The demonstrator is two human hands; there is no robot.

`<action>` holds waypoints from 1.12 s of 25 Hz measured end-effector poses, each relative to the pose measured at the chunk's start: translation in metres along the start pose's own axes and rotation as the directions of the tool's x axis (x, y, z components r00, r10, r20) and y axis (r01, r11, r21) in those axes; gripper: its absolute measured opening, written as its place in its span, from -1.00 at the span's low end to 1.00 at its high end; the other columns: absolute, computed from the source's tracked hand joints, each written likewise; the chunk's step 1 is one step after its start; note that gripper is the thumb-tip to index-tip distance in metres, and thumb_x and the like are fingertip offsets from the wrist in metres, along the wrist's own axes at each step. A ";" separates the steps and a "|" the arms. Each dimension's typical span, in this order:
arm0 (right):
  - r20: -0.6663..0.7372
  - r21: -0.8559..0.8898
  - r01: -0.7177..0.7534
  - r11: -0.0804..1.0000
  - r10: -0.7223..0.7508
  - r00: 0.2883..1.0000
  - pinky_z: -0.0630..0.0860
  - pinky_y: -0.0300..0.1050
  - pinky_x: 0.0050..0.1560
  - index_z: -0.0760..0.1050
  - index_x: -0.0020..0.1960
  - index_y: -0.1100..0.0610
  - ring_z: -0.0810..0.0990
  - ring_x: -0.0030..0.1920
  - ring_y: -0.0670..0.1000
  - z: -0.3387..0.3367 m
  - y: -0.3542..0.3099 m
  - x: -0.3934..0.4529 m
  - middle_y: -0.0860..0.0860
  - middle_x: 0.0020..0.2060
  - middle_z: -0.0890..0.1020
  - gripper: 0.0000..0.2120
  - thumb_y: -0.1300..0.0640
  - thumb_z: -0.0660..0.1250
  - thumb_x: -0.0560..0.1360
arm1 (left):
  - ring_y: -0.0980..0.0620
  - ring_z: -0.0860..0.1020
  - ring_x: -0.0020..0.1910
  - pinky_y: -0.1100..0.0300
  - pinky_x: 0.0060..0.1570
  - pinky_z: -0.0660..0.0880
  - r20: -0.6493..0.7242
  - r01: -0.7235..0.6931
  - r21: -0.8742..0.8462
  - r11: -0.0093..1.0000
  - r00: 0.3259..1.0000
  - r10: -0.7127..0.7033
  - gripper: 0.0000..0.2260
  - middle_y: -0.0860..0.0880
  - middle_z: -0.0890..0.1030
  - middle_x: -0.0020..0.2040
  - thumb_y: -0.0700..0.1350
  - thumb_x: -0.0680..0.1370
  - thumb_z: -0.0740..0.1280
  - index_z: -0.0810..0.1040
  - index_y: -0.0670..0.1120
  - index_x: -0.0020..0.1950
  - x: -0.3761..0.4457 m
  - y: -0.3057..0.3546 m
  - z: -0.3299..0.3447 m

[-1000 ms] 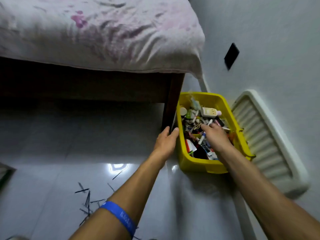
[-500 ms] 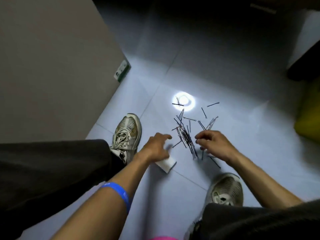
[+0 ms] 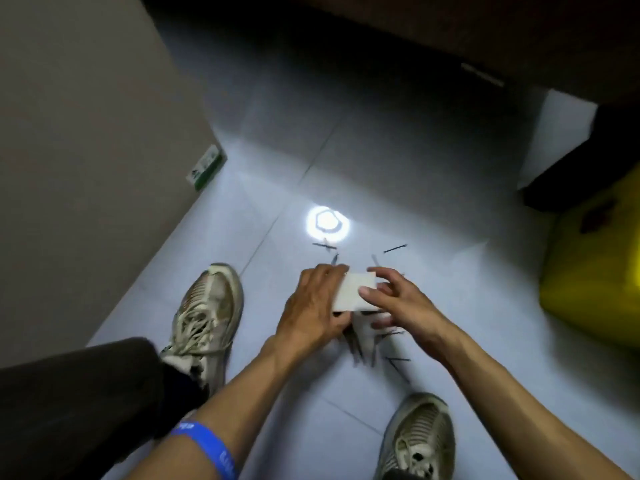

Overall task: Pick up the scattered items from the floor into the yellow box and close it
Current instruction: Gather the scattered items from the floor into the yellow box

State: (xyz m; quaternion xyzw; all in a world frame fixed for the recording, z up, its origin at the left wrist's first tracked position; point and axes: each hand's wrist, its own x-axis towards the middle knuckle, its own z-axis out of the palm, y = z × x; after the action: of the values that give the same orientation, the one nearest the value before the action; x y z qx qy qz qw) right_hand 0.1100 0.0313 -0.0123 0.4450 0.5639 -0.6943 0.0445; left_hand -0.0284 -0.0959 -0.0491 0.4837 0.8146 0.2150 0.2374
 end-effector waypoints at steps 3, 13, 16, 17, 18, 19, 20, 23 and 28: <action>-0.260 0.062 0.143 0.988 -0.123 0.958 0.52 -0.17 -0.35 0.56 0.11 0.08 0.66 -0.28 -0.01 -0.041 -0.039 -0.027 0.07 -0.12 0.70 -0.80 0.18 0.38 0.49 | -0.02 0.35 0.28 0.08 0.16 0.46 -0.115 -0.179 -0.102 0.979 0.979 0.167 -0.31 -0.02 0.43 0.36 0.01 0.38 0.51 0.34 -0.02 0.47 0.042 0.073 -0.019; -0.562 0.808 0.457 0.372 0.258 0.785 0.52 0.08 0.17 0.25 0.47 0.24 0.54 0.24 0.22 -0.244 -0.040 -0.174 0.28 0.28 0.50 -0.40 -0.07 0.28 0.57 | -0.08 0.09 0.55 -0.05 0.43 0.24 0.103 -0.130 -0.093 0.987 0.985 0.139 -0.33 -0.01 0.06 0.60 0.06 0.57 0.32 0.04 0.07 0.59 0.060 0.206 0.000; -0.490 0.810 0.322 0.491 0.264 0.831 0.54 0.03 0.06 0.30 0.43 0.24 0.60 0.12 0.16 -0.216 -0.015 -0.158 0.20 0.21 0.58 -0.51 0.03 0.25 0.58 | -0.11 0.07 0.56 -0.10 0.46 0.22 0.156 -0.022 0.033 0.999 0.988 0.017 -0.32 -0.06 0.07 0.60 0.03 0.56 0.34 0.06 0.03 0.59 0.050 0.177 0.005; -0.453 0.808 0.282 0.518 0.238 0.859 0.54 0.01 -0.03 0.37 0.37 0.21 0.62 0.02 0.13 -0.201 -0.008 -0.146 0.17 0.15 0.62 -0.59 0.06 0.24 0.58 | -0.12 0.10 0.55 -0.09 0.45 0.25 0.166 0.020 0.032 0.999 0.986 -0.025 -0.33 -0.07 0.11 0.59 0.02 0.56 0.34 0.08 0.01 0.58 0.050 0.164 0.005; -0.422 0.801 0.249 0.544 0.220 0.880 0.54 -0.01 -0.08 0.43 0.30 0.18 0.63 -0.02 0.11 -0.187 -0.002 -0.138 0.14 0.11 0.64 -0.66 0.07 0.24 0.58 | -0.13 0.14 0.53 -0.08 0.44 0.27 0.167 0.045 0.033 0.998 0.985 -0.050 -0.33 -0.07 0.15 0.58 0.00 0.55 0.34 0.10 0.00 0.58 0.051 0.156 0.004; -0.377 0.793 0.190 0.579 0.222 0.899 0.55 -0.02 -0.11 0.47 0.23 0.17 0.63 -0.04 0.10 -0.168 0.001 -0.123 0.13 0.09 0.66 -0.72 0.07 0.25 0.58 | -0.14 0.17 0.52 -0.07 0.43 0.28 0.165 0.076 0.036 0.996 0.983 -0.081 -0.34 -0.08 0.18 0.57 -0.01 0.55 0.33 0.11 -0.01 0.58 0.053 0.141 0.001; -0.344 0.768 0.137 0.625 0.223 0.912 0.56 -0.02 -0.11 0.50 0.17 0.17 0.64 -0.04 0.11 -0.151 0.002 -0.112 0.12 0.06 0.68 -0.76 0.07 0.25 0.58 | -0.14 0.18 0.51 -0.06 0.43 0.28 0.177 0.104 0.035 0.994 0.978 -0.108 -0.35 -0.08 0.20 0.56 -0.02 0.54 0.33 0.12 -0.02 0.58 0.053 0.129 -0.001; -0.279 0.571 0.007 0.821 0.186 0.942 0.61 -0.03 -0.11 0.56 0.10 0.16 0.68 -0.08 0.11 -0.108 0.007 -0.072 0.09 -0.04 0.72 -0.81 0.09 0.30 0.56 | -0.14 0.21 0.50 -0.03 0.42 0.28 0.207 0.199 0.063 0.978 0.956 -0.208 -0.35 -0.08 0.23 0.54 -0.04 0.54 0.32 0.13 -0.02 0.58 0.053 0.088 -0.006; -0.117 -0.732 -0.192 0.654 0.157 0.981 0.51 -0.19 -0.25 0.62 -0.16 0.13 0.67 -0.24 0.02 -0.052 0.060 -0.016 0.04 -0.26 0.70 -0.70 -0.09 0.48 0.28 | -0.14 0.22 0.49 -0.06 0.41 0.30 0.245 0.251 0.141 0.958 0.929 -0.279 -0.38 -0.08 0.22 0.55 -0.08 0.53 0.31 0.17 -0.01 0.57 0.079 0.004 -0.003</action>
State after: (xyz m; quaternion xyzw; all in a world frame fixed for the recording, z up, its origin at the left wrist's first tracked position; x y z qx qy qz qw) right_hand 0.1829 0.0456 -0.0449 0.4558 0.7519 -0.3891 0.2748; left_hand -0.0605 -0.0241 -0.0581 0.4054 0.8441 0.0709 0.3436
